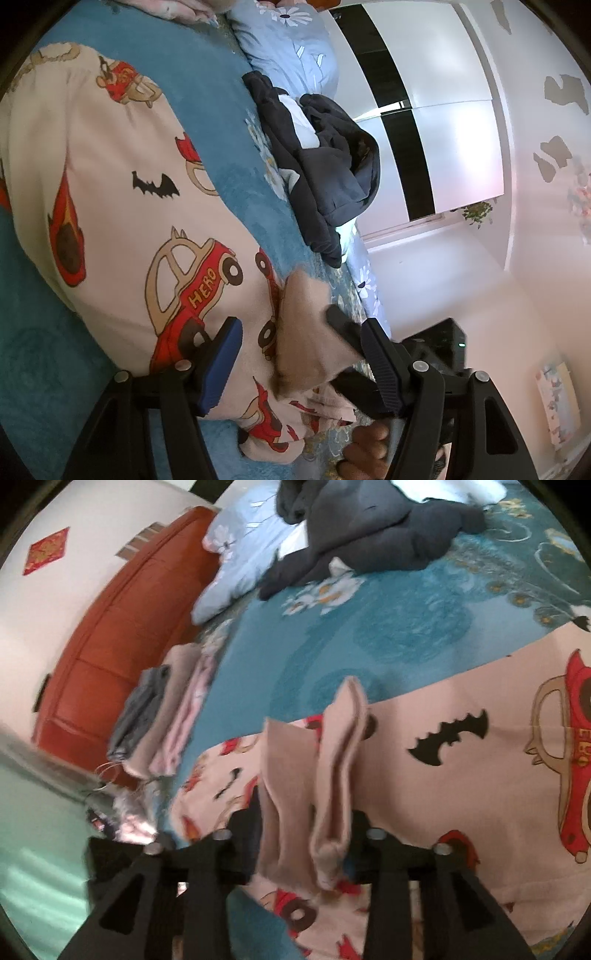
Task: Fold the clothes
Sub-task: 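Lay the lifted edge onto the garment with the right tool and release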
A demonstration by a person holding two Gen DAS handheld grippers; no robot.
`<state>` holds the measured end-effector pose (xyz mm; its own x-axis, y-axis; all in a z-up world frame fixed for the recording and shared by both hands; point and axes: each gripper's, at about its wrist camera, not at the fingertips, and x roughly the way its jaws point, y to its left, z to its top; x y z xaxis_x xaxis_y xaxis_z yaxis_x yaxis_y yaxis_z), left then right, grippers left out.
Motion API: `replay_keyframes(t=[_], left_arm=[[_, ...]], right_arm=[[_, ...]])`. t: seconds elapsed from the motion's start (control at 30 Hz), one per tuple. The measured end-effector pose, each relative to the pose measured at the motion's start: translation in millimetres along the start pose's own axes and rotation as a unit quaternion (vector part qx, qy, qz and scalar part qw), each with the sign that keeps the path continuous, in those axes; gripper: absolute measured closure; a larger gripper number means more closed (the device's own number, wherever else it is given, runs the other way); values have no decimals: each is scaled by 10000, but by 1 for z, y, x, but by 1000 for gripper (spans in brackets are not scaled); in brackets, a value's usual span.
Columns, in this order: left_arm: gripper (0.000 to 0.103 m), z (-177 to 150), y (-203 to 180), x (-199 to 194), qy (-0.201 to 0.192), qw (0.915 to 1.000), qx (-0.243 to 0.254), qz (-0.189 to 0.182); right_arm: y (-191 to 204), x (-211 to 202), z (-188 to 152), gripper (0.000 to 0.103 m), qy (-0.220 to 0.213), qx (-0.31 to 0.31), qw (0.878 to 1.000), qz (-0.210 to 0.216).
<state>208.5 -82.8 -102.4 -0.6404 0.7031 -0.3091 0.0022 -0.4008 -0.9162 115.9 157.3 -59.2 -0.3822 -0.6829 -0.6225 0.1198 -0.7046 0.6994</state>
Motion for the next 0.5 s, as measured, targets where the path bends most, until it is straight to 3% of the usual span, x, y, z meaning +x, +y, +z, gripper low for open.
replay_keyframes(t=[0.2, 0.3, 0.5], left_arm=[[32, -4, -9, 2, 45, 9996, 266, 44], [32, -7, -12, 9, 191, 9991, 365, 133], [32, -15, -27, 12, 282, 9964, 797, 104]], right_arm=[[-11, -48, 11, 61, -414, -101, 9991, -68], [-17, -69, 10, 48, -561, -229, 9981, -80], [-25, -63, 8, 48, -367, -111, 9993, -47]])
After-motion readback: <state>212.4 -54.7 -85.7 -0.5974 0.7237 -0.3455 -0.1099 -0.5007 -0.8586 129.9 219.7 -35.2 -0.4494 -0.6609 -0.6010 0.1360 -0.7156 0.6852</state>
